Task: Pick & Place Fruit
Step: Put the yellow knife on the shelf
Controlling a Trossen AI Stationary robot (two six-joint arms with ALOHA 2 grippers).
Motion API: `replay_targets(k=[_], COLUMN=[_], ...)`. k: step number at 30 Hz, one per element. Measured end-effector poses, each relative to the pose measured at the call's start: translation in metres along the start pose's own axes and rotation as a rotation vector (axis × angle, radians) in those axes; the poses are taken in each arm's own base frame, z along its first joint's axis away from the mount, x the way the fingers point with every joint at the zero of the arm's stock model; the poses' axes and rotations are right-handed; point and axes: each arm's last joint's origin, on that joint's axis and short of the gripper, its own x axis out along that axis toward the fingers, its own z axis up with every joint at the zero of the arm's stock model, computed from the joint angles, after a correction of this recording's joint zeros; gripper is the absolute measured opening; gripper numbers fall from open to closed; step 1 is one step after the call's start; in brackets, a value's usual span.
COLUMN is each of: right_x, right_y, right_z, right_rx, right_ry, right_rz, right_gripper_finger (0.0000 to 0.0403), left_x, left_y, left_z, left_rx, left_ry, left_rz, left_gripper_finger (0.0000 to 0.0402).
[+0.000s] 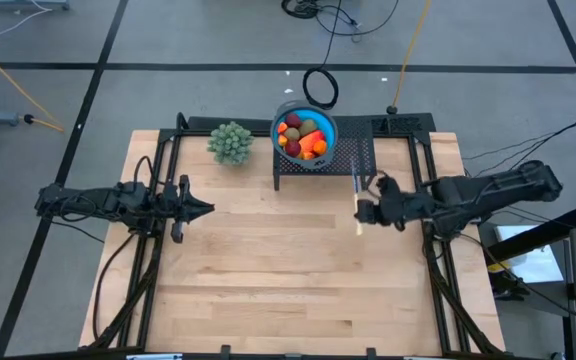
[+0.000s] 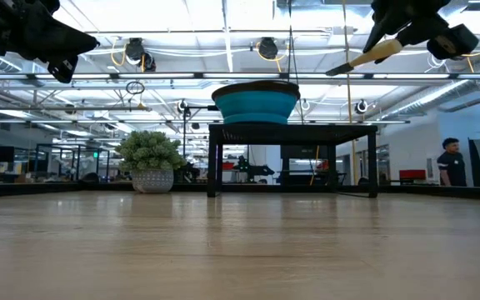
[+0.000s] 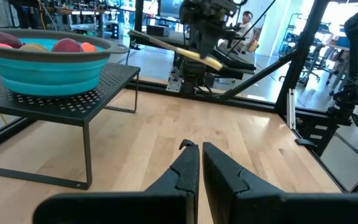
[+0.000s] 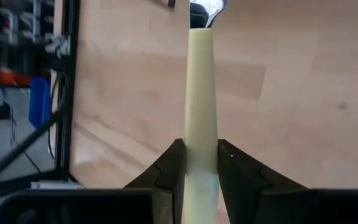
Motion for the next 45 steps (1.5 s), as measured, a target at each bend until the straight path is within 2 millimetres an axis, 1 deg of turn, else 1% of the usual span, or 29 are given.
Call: replay_targets(k=[8, 11, 14, 19, 24, 28, 32, 37, 40, 45], right_x=[-0.020, -0.029, -0.040, -0.055, -0.060, -0.055, -0.041, -0.021, -0.010, 0.002], right_y=[-0.010, -0.010, -0.006, 0.005, 0.019, 0.029, 0.033, 0.029, 0.025, 0.019], right_z=[0.037, 0.050, 0.064, 0.086, 0.109, 0.128, 0.146, 0.166, 0.174, 0.186], right_rx=[0.041, 0.030, 0.005, -0.019, -0.063, -0.088, -0.088, -0.065, -0.043, -0.015], right_ry=[-0.119, -0.147, -0.186, -0.202, -0.205, -0.179, -0.138, -0.082, -0.059, -0.047], right_rz=[0.036, 0.025, 0.003, -0.025, -0.110, -0.175, -0.218, -0.260, -0.301, -0.351], right_gripper_finger=[0.0067, 0.0067, 0.0067, 0.0066, 0.0066, 0.0066, 0.0067, 0.0068, 0.0068, 0.0069], left_x=[0.000, 0.000, 0.000, 0.000, 0.000, 0.000, 0.000, 0.000, 0.000, 0.000], left_y=[0.000, 0.000, 0.000, 0.000, 0.000, 0.000, 0.000, 0.000, 0.000, 0.000], left_z=[0.000, 0.000, 0.000, 0.000, 0.000, 0.000, 0.000, 0.000, 0.000, 0.000], left_rx=[0.000, 0.000, 0.000, -0.001, -0.001, -0.002, -0.002, -0.004, -0.005, -0.003], left_ry=[0.000, 0.000, 0.001, 0.001, 0.000, 0.000, 0.001, 0.000, 0.000, 0.000], left_rz=[0.000, 0.000, 0.000, 0.001, 0.001, 0.001, 0.001, 0.001, 0.001, 0.002], left_gripper_finger=[0.0019, 0.0019, 0.0019, 0.0019, 0.0019, 0.0019, 0.0019, 0.0019, 0.0019, 0.0019])
